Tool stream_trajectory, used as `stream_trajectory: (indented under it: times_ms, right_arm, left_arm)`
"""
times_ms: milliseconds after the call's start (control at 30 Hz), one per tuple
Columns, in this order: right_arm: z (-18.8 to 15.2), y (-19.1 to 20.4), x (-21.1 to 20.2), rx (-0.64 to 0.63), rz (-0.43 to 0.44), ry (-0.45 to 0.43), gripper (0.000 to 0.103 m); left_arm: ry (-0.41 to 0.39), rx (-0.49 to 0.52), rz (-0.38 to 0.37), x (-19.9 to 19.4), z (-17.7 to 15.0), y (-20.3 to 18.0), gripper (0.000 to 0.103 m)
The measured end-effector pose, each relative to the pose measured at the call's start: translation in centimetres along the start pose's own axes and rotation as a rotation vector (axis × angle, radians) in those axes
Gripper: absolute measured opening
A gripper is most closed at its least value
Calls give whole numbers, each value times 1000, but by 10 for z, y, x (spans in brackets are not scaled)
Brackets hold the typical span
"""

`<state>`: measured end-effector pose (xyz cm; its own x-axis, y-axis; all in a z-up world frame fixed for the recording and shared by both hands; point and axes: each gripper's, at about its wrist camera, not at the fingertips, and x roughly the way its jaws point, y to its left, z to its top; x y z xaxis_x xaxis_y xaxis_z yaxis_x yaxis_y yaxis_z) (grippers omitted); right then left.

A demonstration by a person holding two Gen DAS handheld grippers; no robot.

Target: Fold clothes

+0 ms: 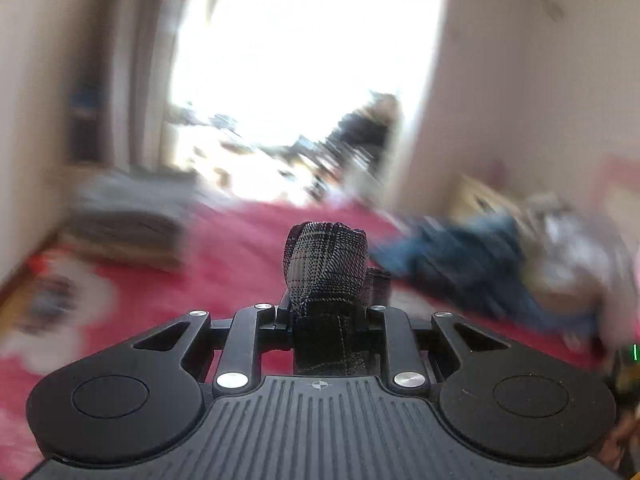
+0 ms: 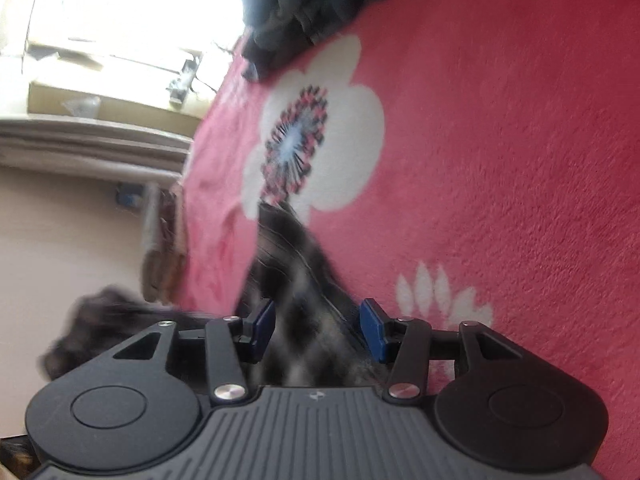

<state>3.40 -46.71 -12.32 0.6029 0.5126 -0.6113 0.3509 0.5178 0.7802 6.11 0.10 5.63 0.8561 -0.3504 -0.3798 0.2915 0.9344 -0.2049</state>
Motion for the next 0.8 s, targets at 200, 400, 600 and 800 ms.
stream_trajectory:
  times_ms: [200,400,600,800]
  right_arm:
    - [-1,6,10,-80,-51,9,52]
    - [-5,17,15,-161,-116,22,52]
    - [-7,33,20,-217,-196,56,52]
    - [-7,44,26,-235,-255,86,52]
  left_arm:
    - [-157,-53,261,-95,37,98,20]
    - [-250,-124,521,-175,43,188,20]
    - [-240,-233,728,-218,0,247,20]
    - [-208,-365,878,-236,-57,277,20]
